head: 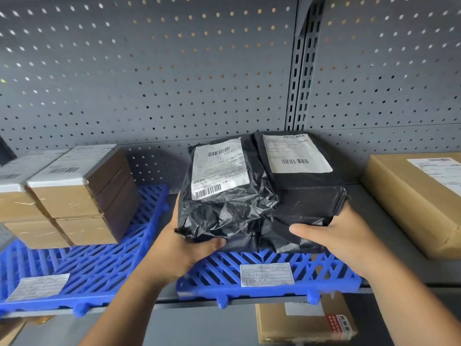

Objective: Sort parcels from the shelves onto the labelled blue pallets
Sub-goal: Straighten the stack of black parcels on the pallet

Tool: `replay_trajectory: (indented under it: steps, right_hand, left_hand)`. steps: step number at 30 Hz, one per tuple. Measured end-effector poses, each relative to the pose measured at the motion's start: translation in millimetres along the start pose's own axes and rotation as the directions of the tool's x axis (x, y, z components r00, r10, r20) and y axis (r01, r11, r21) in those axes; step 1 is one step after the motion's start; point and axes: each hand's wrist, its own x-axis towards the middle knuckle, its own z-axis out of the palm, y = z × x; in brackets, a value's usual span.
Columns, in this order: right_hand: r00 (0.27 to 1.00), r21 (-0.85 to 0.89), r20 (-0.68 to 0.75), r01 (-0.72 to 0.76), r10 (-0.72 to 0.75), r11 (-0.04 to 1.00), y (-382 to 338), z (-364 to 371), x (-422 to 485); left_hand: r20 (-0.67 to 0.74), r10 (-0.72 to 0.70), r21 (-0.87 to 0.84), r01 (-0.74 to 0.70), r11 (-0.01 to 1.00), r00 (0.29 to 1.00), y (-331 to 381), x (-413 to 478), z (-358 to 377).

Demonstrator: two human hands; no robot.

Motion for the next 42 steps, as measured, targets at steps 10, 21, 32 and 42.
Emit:
replay_trajectory:
  steps: [10,21,32,42]
  right_hand:
    - [0.999,-0.074,-0.009,-0.039,0.039,0.996,7,-8,3]
    - [0.987,0.279,-0.055,0.16,-0.151,0.947,-16,-7,-1]
    - [0.978,0.308,-0.085,0.209,-0.192,0.928,-21,2,6]
    - [0.982,0.255,-0.094,0.181,-0.162,0.95,-26,5,3]
  left_hand:
    - [-0.022,-0.033,0.058,0.034,0.998,0.999,7,3,4]
    - [-0.069,0.222,-0.337,-0.232,0.912,0.973,12,9,-3]
    - [-0.052,0.281,-0.241,-0.285,0.928,0.958,36,30,-11]
    - [-0.019,0.224,-0.202,-0.223,0.954,0.975,39,29,-14]
